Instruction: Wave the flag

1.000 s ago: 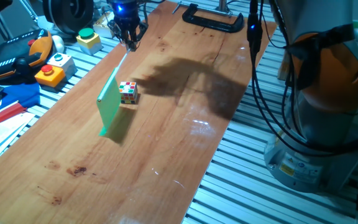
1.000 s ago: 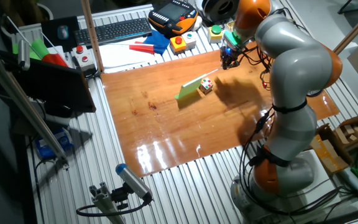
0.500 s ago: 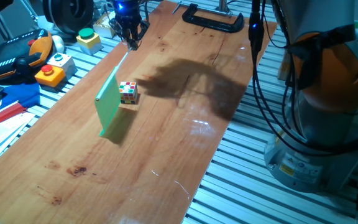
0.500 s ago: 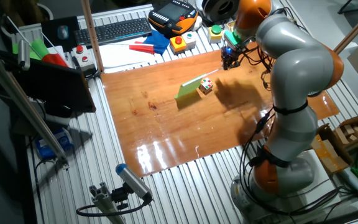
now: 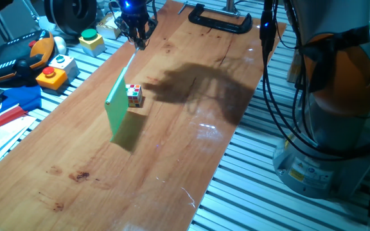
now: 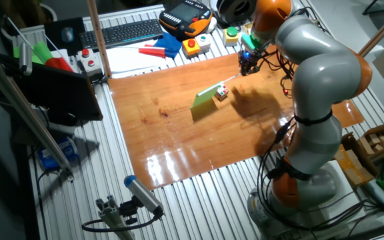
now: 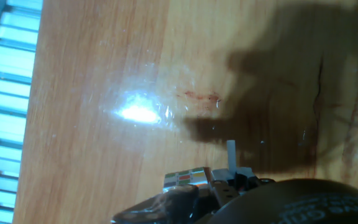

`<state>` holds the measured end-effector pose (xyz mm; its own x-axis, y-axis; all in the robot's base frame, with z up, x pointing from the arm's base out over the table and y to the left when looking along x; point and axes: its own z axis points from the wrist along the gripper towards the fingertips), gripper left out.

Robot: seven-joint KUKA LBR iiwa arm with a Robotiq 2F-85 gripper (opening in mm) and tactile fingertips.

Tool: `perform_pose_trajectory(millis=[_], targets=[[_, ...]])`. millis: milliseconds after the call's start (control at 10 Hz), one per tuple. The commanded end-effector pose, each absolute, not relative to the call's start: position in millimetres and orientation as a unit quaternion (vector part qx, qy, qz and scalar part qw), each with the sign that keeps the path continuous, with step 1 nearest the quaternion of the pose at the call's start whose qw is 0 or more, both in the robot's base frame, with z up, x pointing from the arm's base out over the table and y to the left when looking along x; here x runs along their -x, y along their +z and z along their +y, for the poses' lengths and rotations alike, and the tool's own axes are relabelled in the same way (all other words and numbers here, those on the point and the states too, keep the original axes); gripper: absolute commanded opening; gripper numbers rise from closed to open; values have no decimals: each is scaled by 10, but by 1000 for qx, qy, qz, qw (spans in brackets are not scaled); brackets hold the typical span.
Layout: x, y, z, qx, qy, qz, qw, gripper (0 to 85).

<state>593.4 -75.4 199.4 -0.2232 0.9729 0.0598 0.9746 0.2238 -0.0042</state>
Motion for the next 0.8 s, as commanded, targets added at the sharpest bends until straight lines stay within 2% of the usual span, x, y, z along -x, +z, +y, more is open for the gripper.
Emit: perform_pose_trajectory(millis=[0, 400, 700], targets=[[-5934, 1995, -755, 620, -17, -784, 21, 7], [-5934, 1995, -755, 610, 15, -792, -14, 7], [-5934, 1995, -755, 609, 10, -793, -12, 7]])
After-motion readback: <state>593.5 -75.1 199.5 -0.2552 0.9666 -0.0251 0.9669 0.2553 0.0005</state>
